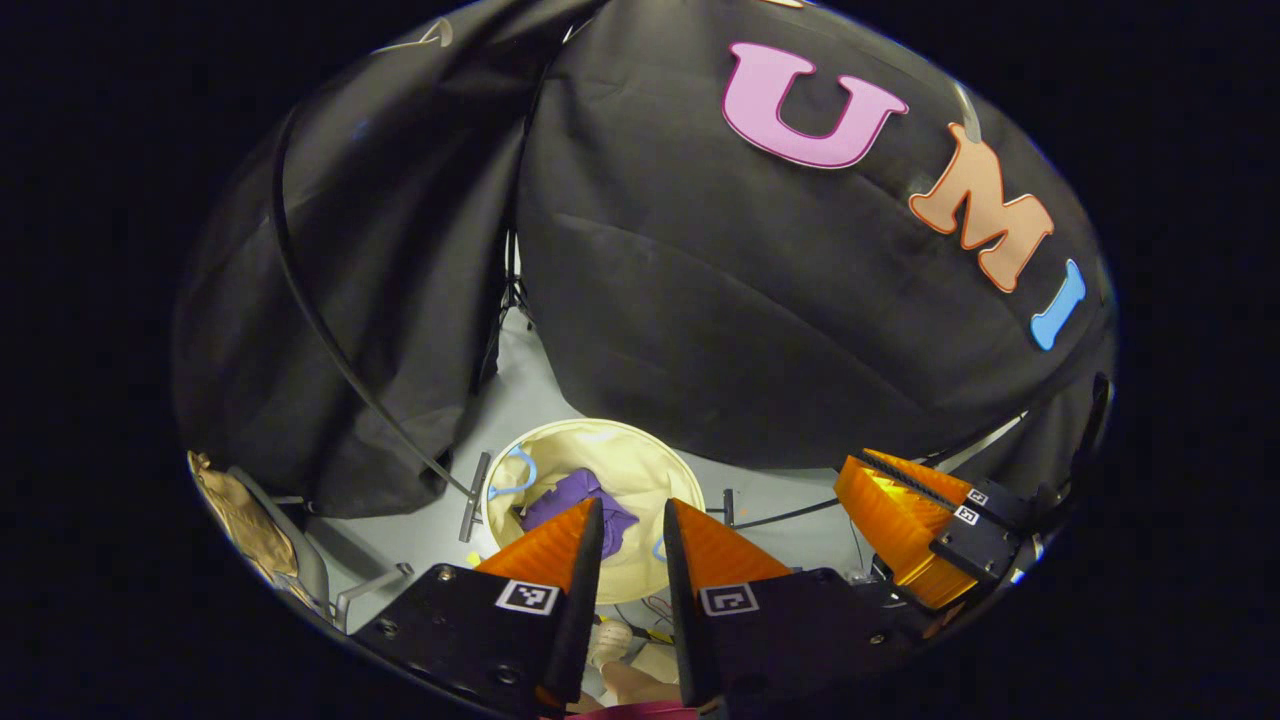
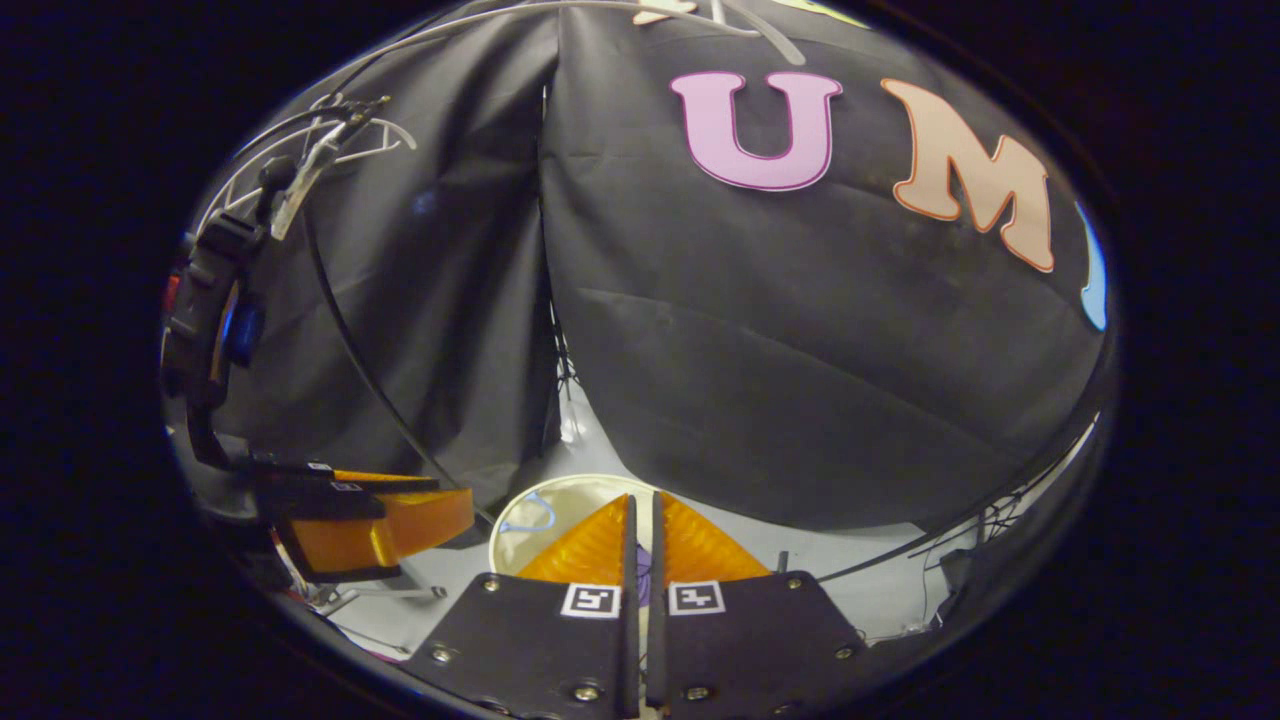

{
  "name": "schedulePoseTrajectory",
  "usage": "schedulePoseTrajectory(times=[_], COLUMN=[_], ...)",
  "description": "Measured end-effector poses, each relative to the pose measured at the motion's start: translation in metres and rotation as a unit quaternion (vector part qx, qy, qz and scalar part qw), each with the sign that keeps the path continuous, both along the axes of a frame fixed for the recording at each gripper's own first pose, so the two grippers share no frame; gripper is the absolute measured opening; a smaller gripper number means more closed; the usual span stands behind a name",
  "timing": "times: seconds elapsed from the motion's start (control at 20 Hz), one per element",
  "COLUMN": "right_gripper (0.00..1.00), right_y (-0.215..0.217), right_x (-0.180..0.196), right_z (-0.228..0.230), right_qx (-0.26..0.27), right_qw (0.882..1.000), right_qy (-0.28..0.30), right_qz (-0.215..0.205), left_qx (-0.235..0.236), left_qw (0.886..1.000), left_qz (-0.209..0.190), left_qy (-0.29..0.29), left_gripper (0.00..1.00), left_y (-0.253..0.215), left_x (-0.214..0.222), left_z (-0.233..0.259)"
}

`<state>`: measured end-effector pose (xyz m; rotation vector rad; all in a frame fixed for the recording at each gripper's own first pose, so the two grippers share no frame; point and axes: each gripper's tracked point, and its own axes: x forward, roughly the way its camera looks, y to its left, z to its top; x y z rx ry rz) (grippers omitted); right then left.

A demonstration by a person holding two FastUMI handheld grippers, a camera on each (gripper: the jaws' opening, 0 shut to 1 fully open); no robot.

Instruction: Grasp the clothes on the hanger with both hands and then place them into the laundry hamper below.

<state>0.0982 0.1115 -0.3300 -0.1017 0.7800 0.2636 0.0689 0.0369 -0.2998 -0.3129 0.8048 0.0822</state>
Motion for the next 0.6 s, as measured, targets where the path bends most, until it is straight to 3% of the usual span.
schedulePoseTrajectory(times=[0.05, 0.15, 0.2, 0.25, 0.3, 0.4, 0.6], right_gripper=[0.04, 0.04, 0.08, 0.12, 0.28, 0.46, 0.73], right_y=[0.0, 0.001, 0.003, 0.005, -0.001, -0.007, -0.013], right_x=[0.002, 0.001, 0.0, 0.001, -0.001, -0.008, -0.012], right_z=[0.001, 0.002, 0.004, 0.007, 0.011, 0.022, 0.036], right_qx=[-0.002, -0.001, 0.004, 0.012, 0.018, 0.019, 0.016], right_qw=[1.0, 1.0, 1.0, 1.0, 1.0, 0.999, 0.998], right_qy=[-0.002, -0.004, -0.006, -0.009, -0.012, -0.016, -0.031], right_qz=[-0.003, -0.009, -0.013, -0.018, -0.022, -0.027, -0.043], left_qx=[0.004, 0.009, 0.012, 0.017, 0.025, 0.037, 0.071], left_qw=[1.0, 1.0, 0.999, 0.999, 0.998, 0.997, 0.991], left_qz=[-0.006, -0.018, -0.024, -0.029, -0.032, -0.044, -0.054], left_qy=[-0.008, -0.02, -0.026, -0.033, -0.043, -0.06, -0.1], left_gripper=[0.42, 0.51, 0.61, 0.8, 0.73, 0.97, 0.97], left_y=[-0.002, -0.004, -0.006, -0.006, -0.006, -0.008, -0.007], left_x=[0.002, 0.003, 0.003, 0.004, 0.006, 0.009, 0.021], left_z=[0.003, 0.01, 0.013, 0.017, 0.021, 0.027, 0.042])
